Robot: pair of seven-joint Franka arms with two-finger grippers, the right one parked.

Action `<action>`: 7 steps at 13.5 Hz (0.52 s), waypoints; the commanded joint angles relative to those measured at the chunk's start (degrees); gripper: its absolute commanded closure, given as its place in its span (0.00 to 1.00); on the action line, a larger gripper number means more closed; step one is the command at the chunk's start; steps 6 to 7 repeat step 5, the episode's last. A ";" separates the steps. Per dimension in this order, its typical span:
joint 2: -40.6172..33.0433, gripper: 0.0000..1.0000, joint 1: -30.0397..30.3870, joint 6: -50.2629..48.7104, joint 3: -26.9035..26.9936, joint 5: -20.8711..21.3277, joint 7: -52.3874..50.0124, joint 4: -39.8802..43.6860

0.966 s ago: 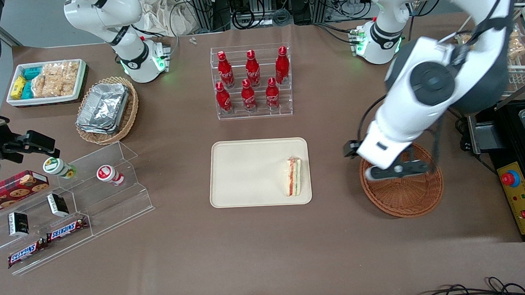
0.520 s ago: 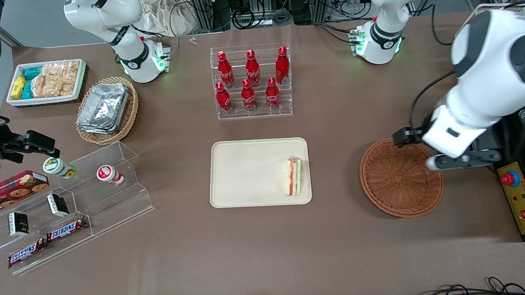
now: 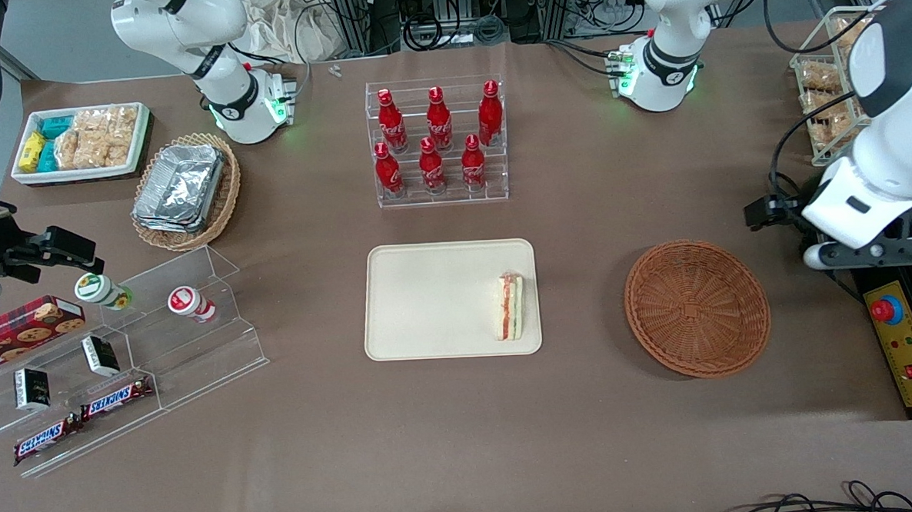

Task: Place sandwich from basket to tray

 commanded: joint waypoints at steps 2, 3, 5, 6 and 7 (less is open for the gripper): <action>-7.65 0.00 -1.52 5.79 3.75 -0.87 6.66 -10.52; -5.64 0.00 -1.96 3.95 3.49 -0.34 7.45 -7.72; -2.56 0.00 -2.14 -0.01 2.53 -0.60 7.38 -2.79; -2.56 0.00 -2.14 -0.01 2.53 -0.60 7.38 -2.79; -2.56 0.00 -2.14 -0.01 2.53 -0.60 7.38 -2.79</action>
